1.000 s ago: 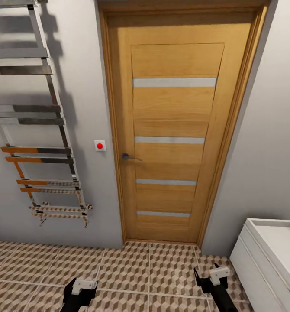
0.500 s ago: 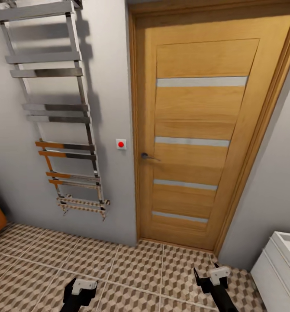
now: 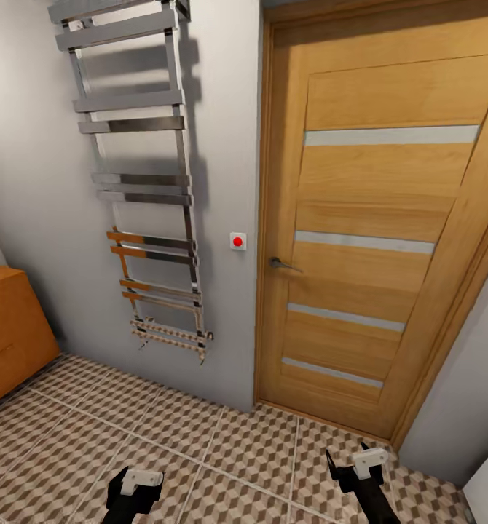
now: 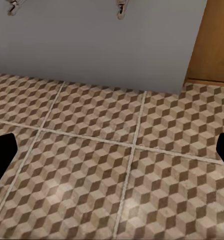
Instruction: Take the four mousetraps from the cabinet in the bathroom and place them on the bathroom floor. Make sure all four end up on the same floor surface, and ensure that at least two of them are either under or directly next to the same bathroom sink.
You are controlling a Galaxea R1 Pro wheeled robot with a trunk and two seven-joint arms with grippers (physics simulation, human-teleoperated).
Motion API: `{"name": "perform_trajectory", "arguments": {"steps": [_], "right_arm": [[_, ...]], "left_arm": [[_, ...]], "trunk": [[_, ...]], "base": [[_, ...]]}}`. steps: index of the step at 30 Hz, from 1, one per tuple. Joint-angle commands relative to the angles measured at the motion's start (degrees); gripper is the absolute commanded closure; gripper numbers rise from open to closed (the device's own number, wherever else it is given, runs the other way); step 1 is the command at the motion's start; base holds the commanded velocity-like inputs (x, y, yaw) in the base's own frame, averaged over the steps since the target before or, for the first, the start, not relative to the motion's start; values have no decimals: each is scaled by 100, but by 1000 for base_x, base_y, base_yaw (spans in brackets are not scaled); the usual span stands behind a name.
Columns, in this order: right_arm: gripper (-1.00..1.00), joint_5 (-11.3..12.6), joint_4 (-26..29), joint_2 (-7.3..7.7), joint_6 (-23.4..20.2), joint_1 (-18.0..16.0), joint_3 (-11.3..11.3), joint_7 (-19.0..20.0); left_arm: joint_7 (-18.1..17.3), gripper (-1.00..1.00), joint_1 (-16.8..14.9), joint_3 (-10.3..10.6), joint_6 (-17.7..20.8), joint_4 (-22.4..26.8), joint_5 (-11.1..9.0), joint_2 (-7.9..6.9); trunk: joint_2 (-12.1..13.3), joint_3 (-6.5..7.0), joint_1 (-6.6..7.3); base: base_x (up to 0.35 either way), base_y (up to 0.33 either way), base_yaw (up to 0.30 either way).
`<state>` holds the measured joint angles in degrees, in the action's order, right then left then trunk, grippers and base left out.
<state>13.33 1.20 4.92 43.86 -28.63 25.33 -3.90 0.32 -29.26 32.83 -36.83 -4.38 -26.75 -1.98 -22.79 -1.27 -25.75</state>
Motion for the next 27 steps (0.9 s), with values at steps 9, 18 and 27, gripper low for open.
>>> {"name": "perform_trajectory", "arguments": {"steps": [9,18,27], "right_arm": [[-100,11,3,1,9,-2,51,-41],[-100,11,3,0,9,-2,51,-41],[-100,11,3,3,9,-2,51,-41]], "left_arm": [[3,-100,-10,48,-25,-19,-32,5],[3,-100,-10,48,-25,-19,-32,5],[3,-100,-10,48,-25,-19,-32,5]], "trunk": [[-13,-13,-4],[-13,-13,-4],[-13,-13,-4]], "base": [[0,0,286],[0,0,285],[0,0,285]]}}
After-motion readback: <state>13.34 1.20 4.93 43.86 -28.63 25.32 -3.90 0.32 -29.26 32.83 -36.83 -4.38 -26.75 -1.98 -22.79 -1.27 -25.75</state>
